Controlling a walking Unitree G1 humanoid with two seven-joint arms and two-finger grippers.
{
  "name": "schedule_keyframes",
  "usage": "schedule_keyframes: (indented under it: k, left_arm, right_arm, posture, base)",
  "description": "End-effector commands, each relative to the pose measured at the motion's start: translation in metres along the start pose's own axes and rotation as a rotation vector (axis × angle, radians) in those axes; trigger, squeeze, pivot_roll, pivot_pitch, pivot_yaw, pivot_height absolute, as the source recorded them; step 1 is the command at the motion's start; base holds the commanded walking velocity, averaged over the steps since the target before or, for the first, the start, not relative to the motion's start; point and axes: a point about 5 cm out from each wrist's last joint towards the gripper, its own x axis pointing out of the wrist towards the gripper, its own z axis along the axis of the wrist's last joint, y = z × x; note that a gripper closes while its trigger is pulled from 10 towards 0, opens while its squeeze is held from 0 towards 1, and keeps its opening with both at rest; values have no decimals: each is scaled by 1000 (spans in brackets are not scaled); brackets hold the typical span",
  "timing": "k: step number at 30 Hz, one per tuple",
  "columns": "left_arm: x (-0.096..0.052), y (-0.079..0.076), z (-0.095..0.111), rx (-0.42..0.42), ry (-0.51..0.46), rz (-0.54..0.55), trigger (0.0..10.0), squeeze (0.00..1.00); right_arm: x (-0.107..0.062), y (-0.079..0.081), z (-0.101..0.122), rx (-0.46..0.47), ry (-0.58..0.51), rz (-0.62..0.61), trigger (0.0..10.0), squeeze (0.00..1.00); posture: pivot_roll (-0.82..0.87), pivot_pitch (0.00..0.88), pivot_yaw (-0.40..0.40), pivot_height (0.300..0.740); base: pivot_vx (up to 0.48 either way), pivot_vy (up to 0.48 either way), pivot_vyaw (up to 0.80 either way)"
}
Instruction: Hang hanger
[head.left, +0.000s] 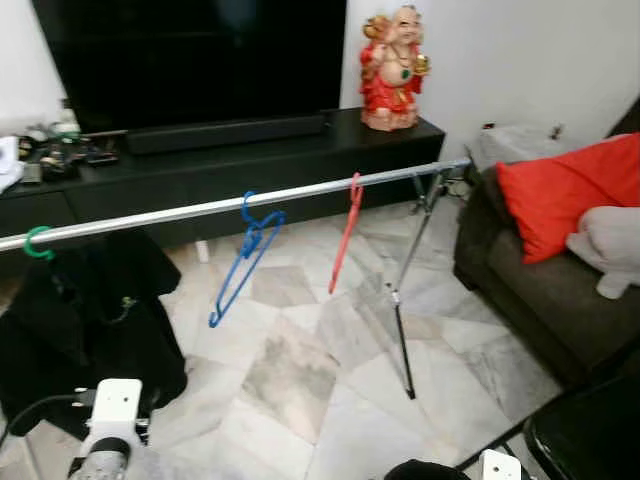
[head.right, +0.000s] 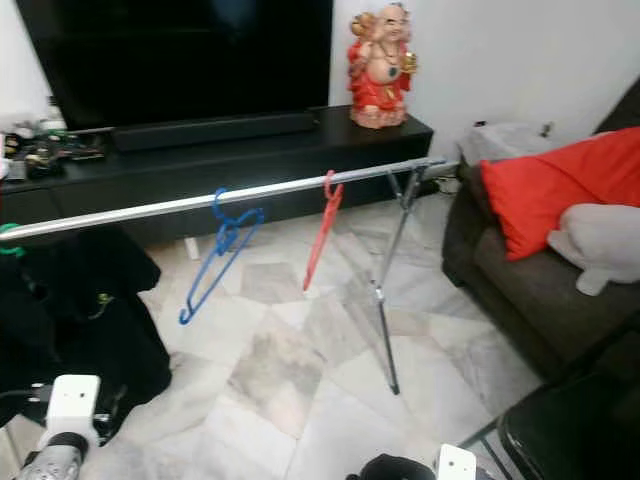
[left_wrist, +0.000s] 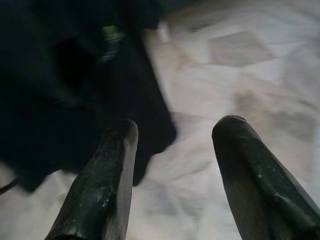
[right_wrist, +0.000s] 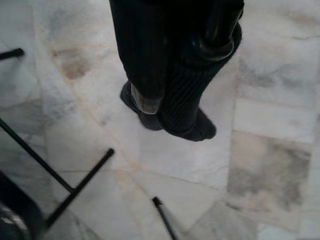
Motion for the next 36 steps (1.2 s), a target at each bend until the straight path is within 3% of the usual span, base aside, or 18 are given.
schedule_keyframes:
  k: [1,10,12,14,24,30,36]
  left_arm:
    - [-1,2,1,-5,-18,-5,10000,0]
    - [-2,-14,37,-3,-200,-72,10000,0]
    - [-10,-20,41,-30,-235,-98,10000,0]
    - [-21,-27,44,-5,-272,-146,10000,0]
    - [-30,-33,57,-8,-307,-166,10000,0]
    - [-33,-33,58,-5,-292,-172,10000,0]
    - [-31,-33,59,-7,-266,-177,10000,0]
  right_arm:
    - [0,0,1,12,-6,-5,10000,0]
    - [0,0,1,28,-16,-12,10000,0]
    - [0,-1,2,36,-28,-13,10000,0]
    - [0,-3,4,42,-44,-12,10000,0]
    - [1,-8,10,53,-57,-33,10000,0]
    - [3,-7,37,134,-189,-12,10000,0]
    - [4,-6,53,122,-260,-15,10000,0]
  posture:
    - [170,0,20,740]
    - [162,0,29,740]
    - [163,0,23,740]
    - [165,0,21,740]
    - [182,0,9,740]
    - [171,0,16,740]
    - [159,0,25,740]
  base:
    - [0,0,0]
    - [0,0,0]
    - [0,0,0]
    - [0,0,0]
    - [0,0,-93]
    - [0,0,-788]
    - [0,0,-525]
